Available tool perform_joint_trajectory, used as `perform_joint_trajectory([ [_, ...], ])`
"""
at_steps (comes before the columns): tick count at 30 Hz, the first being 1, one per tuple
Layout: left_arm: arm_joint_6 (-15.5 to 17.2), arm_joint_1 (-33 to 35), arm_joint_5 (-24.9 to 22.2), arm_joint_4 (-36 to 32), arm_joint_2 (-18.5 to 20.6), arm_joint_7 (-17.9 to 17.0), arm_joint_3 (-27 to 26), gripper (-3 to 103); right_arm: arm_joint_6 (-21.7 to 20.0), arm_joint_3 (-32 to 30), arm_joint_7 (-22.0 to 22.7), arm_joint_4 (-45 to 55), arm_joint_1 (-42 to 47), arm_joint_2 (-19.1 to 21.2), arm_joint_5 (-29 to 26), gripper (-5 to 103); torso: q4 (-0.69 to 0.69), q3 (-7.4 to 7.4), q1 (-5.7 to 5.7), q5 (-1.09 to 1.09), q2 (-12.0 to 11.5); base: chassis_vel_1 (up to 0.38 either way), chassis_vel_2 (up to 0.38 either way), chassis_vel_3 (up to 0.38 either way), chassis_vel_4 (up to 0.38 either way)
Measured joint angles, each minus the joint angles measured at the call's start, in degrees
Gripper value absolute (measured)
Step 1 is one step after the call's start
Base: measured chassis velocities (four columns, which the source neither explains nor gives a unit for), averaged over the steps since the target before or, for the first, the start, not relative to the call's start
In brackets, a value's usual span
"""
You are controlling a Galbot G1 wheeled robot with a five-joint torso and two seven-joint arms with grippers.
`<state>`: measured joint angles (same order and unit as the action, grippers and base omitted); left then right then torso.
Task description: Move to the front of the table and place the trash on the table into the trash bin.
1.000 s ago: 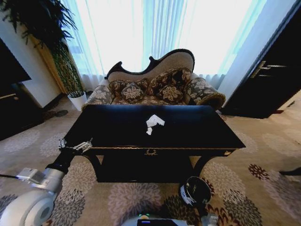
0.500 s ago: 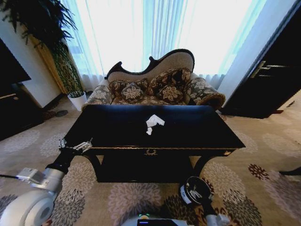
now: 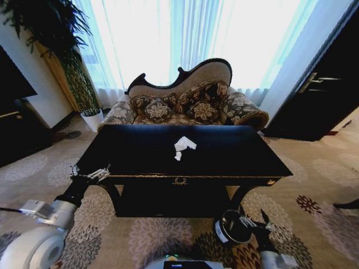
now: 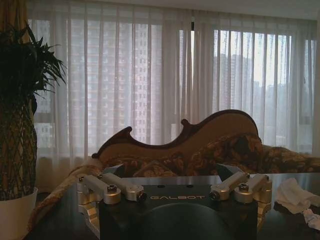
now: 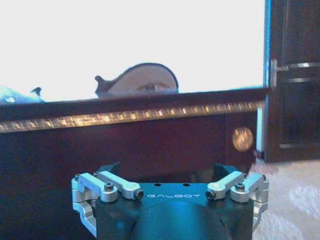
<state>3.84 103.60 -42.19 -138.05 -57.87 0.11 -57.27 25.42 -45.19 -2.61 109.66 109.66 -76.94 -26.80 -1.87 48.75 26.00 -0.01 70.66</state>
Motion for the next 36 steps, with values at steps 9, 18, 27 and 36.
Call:
perform_joint_trajectory([
  [9,0.0,0.0,0.0,0.0,0.0,0.0,0.0,100,1.3,-1.5,-0.2,4.3,1.1,2.0,1.8,100,0.01,0.00,0.00,0.01,0.0,0.000,0.000,0.000,0.000],
  [18,0.0,0.0,0.0,0.0,0.0,0.0,0.0,100,0.5,-4.8,0.0,9.3,2.1,3.9,0.4,100,0.00,0.00,0.00,0.00,0.0,0.000,0.000,0.000,0.000],
  [27,0.0,0.0,0.0,0.0,0.0,0.0,0.0,100,-5.5,-4.6,0.8,12.0,-0.7,9.6,-1.9,100,0.00,0.00,0.00,0.01,0.0,0.000,0.000,0.000,0.000],
  [36,0.0,0.0,0.0,0.0,0.0,0.0,0.0,100,-16.7,-4.2,4.2,17.0,-6.4,20.6,-9.0,100,0.02,0.01,0.00,0.00,0.0,0.000,0.000,0.000,0.000],
])
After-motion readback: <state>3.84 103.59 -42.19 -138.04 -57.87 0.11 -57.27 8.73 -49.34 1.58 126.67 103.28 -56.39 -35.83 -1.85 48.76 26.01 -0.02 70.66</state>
